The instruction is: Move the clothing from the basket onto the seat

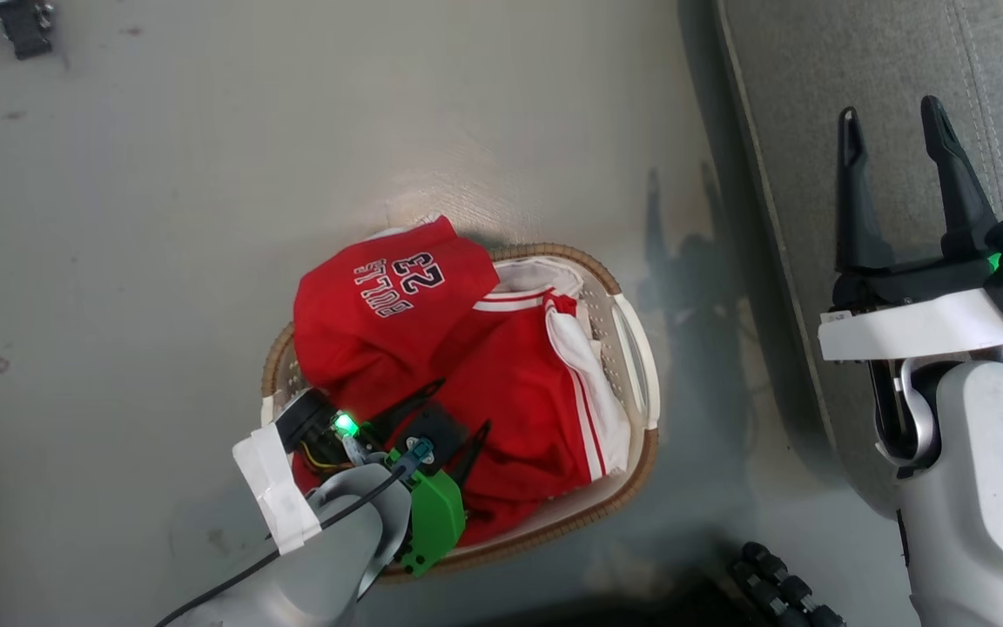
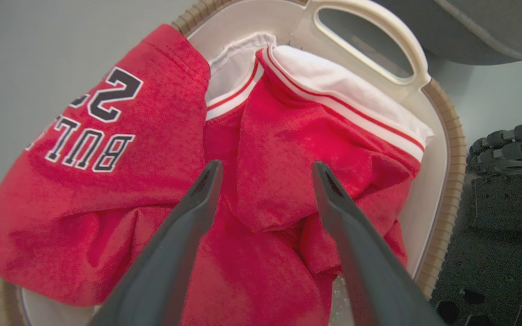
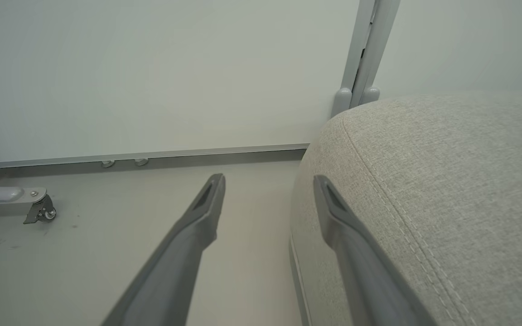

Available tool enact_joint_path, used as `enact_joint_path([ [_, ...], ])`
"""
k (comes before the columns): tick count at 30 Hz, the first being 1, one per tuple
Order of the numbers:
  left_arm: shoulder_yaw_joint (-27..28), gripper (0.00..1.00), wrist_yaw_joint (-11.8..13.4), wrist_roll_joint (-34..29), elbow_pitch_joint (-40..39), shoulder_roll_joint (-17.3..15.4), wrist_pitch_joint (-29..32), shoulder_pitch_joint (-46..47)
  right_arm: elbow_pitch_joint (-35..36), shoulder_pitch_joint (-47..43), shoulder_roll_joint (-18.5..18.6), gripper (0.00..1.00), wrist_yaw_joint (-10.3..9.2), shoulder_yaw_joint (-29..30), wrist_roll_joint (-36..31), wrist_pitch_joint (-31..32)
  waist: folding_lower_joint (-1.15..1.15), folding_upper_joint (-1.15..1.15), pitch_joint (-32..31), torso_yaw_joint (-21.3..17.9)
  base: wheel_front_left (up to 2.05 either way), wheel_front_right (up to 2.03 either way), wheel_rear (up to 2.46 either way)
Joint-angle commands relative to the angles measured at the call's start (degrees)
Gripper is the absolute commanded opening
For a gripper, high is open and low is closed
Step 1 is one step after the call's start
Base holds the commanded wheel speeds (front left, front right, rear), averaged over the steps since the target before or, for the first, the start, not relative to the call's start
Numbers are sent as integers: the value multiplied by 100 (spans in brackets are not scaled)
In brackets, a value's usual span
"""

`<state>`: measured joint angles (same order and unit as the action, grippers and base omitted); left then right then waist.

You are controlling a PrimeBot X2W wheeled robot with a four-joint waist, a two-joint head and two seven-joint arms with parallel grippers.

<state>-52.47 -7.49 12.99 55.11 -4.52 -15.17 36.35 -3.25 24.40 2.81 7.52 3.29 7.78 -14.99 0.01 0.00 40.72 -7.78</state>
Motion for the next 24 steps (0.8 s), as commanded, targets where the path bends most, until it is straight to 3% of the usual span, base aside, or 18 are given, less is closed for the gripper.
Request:
enact_joint_path([
  [1,-79,100,4,29,104,-68,2,157,34,97,14,100,-6,-38,53,-30,-1,0,619,-461,0,0,0],
  [8,-339,100,8,171,806,-136,3,492,43,198,13,100,-6,-211,330,-30,-1,0,965,-758,0,0,0],
  [19,-80,100,450,344,1403,-163,2,958,53,234,14,100,-6,-405,644,-30,-1,0,1244,-1018,0,0,0],
  [23,-133,100,327,374,1522,-96,43,989,27,228,15,100,-6,-447,687,-30,-1,0,1257,-1055,0,0,0],
  [24,-151,83,300,385,1535,-72,55,981,20,225,15,100,-6,-452,692,-30,-1,0,1250,-1060,0,0,0],
])
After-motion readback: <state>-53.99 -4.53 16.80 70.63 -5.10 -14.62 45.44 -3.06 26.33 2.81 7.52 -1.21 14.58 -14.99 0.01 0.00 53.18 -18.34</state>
